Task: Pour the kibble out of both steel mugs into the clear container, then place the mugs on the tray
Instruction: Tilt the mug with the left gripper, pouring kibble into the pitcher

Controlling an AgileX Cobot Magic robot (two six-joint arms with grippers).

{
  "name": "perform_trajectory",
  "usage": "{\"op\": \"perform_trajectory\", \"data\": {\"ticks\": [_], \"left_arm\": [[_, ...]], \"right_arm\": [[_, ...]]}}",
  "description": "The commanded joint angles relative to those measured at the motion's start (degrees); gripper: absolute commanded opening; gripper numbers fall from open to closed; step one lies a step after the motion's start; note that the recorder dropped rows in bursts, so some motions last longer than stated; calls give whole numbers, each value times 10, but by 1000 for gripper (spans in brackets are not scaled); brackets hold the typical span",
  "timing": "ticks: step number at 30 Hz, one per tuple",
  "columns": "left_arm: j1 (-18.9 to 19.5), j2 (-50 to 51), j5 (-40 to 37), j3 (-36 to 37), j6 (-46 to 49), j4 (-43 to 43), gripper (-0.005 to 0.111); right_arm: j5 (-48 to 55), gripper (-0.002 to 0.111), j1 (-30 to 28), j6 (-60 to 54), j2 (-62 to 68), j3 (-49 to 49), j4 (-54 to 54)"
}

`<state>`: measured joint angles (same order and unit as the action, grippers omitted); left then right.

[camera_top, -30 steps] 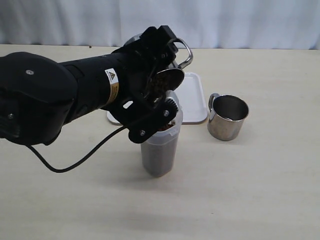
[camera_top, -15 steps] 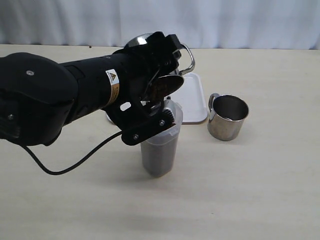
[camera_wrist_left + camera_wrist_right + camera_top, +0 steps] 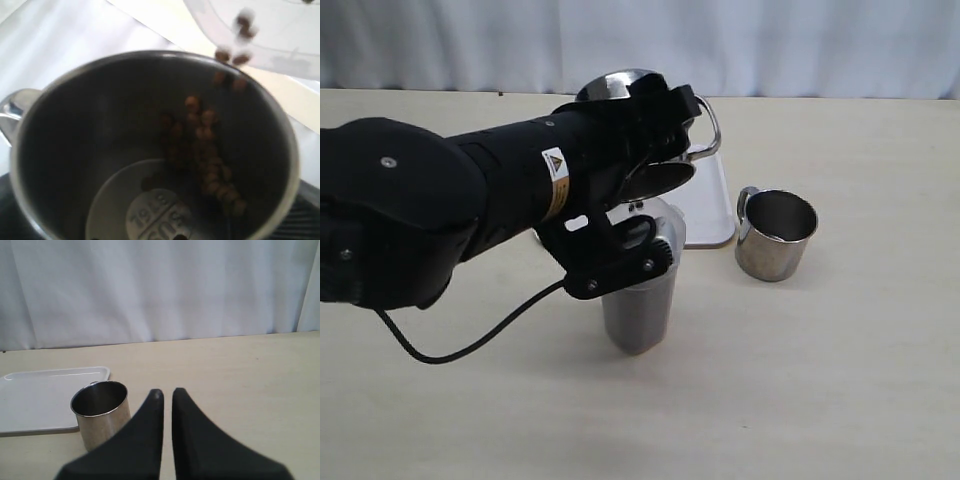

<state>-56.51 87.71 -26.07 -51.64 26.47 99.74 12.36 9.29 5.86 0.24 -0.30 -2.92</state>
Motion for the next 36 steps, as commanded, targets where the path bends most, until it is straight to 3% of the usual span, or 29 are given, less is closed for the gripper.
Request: {"op": "perform_trajectory", "data": {"ticks": [1, 5, 10, 19, 22, 30, 36], "left_arm": [[-24, -1, -50, -5, 3, 2, 0], [-37, 0, -63, -4, 3, 2, 0], [-62, 26, -158, -4, 5, 2, 0], [-79, 48, -206, -4, 5, 2, 0], [-109, 48, -229, -4, 5, 2, 0], [-142, 48, -321, -4, 5, 2, 0], [-155, 49, -296, -3, 5, -8, 0]], "right_arm": [[0, 5, 2, -5, -2, 3, 2], [0, 5, 2, -5, -2, 3, 2], [0, 5, 2, -5, -2, 3, 2], [0, 5, 2, -5, -2, 3, 2], [0, 5, 2, -5, -2, 3, 2], [0, 5, 2, -5, -2, 3, 2], [0, 5, 2, -5, -2, 3, 2]]}}
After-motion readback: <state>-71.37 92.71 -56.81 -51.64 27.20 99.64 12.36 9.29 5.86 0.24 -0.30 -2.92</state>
